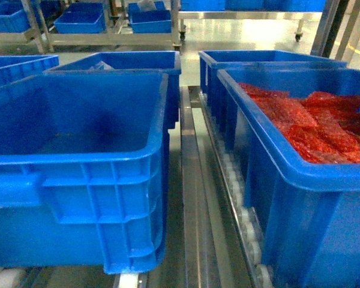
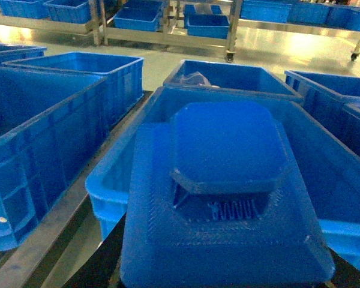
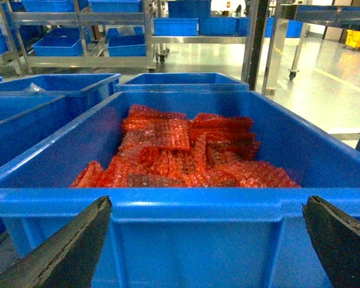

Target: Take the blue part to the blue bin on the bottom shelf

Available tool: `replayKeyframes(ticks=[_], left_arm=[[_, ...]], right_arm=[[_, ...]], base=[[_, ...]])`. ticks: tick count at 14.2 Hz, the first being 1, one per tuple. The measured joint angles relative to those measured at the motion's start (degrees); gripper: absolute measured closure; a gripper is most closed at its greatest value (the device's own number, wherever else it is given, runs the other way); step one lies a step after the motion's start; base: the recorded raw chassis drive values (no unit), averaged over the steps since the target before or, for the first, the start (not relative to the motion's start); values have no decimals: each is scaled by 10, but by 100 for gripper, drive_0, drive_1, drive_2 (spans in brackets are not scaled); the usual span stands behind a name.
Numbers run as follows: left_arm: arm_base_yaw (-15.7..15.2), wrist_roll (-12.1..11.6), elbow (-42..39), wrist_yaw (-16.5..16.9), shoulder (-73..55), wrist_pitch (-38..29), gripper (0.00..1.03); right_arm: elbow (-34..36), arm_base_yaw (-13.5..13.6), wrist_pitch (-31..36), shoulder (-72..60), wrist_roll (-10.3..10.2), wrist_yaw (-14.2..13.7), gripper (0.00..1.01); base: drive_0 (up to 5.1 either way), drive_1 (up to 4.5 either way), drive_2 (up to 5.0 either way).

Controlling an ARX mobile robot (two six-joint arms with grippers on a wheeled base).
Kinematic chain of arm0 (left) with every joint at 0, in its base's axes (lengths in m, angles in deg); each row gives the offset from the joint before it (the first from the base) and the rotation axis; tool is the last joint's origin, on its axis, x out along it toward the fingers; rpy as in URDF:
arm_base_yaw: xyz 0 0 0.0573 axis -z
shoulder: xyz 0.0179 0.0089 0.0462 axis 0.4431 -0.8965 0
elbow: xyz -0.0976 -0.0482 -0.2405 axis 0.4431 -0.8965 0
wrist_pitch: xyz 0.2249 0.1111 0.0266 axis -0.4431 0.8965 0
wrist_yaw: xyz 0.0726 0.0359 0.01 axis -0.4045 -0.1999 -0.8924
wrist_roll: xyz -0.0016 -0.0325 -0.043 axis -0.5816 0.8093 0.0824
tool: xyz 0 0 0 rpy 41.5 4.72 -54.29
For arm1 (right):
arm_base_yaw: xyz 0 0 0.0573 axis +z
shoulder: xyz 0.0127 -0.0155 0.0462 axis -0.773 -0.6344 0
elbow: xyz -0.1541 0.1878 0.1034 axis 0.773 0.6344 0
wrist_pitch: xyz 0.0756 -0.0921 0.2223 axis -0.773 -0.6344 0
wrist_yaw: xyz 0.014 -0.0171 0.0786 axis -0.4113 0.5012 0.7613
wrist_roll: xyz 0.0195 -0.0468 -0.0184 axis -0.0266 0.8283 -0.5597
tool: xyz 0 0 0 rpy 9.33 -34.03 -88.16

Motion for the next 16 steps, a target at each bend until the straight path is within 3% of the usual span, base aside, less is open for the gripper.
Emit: replayKeyframes(ticks=[7,16], left_arm=[[0,0,0,0,0,0,60],[0,0,0,0,-1,0,60]], right_arm=[[0,0,1,0,0,0,3],[0,0,0,0,0,0,3]], base=[[7,415,-401],[0,0,0]])
